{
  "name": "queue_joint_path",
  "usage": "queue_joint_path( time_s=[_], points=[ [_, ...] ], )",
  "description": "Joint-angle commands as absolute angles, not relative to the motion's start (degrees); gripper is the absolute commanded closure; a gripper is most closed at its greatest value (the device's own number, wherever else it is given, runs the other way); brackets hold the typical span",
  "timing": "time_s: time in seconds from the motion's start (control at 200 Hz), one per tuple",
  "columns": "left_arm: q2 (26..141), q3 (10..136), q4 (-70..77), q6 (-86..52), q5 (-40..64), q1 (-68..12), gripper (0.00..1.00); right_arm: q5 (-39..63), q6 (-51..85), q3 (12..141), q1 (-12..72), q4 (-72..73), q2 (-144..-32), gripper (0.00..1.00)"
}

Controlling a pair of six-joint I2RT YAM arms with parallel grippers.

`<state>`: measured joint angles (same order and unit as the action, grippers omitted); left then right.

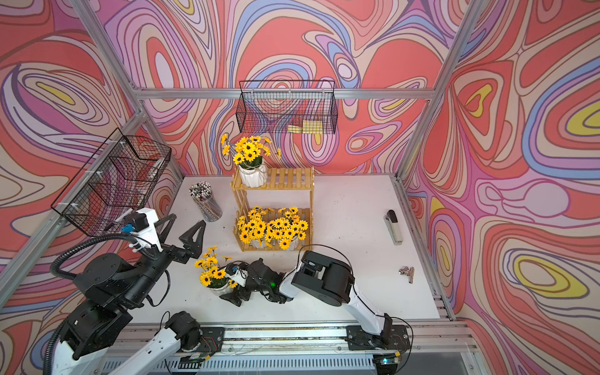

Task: Take the sunflower pots off the shelves
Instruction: Place the sunflower pot at the center of the board.

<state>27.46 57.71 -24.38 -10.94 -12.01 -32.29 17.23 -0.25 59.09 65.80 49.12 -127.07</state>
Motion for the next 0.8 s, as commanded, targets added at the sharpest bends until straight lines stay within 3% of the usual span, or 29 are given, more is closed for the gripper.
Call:
queue_joint_path(
  time_s=[0.0,0.556,0.796],
  points=[
    [27.2,57.7,-23.3,-10.9,-12.5,-32.3,0.00,18.4,0.2,57.5,65.6,49.7,-123.5,0.02],
    [28.7,57.0,-22.2,-9.9,-13.8,-32.3,0.00,13.7,1.3,49.2,64.6,47.5,-114.2,0.02],
    [30.9,56.0,-20.3,-6.7,-13.7,-32.3,0.00,11.6,2.7,43.3,64.2,43.2,-105.3,0.02]
  ],
)
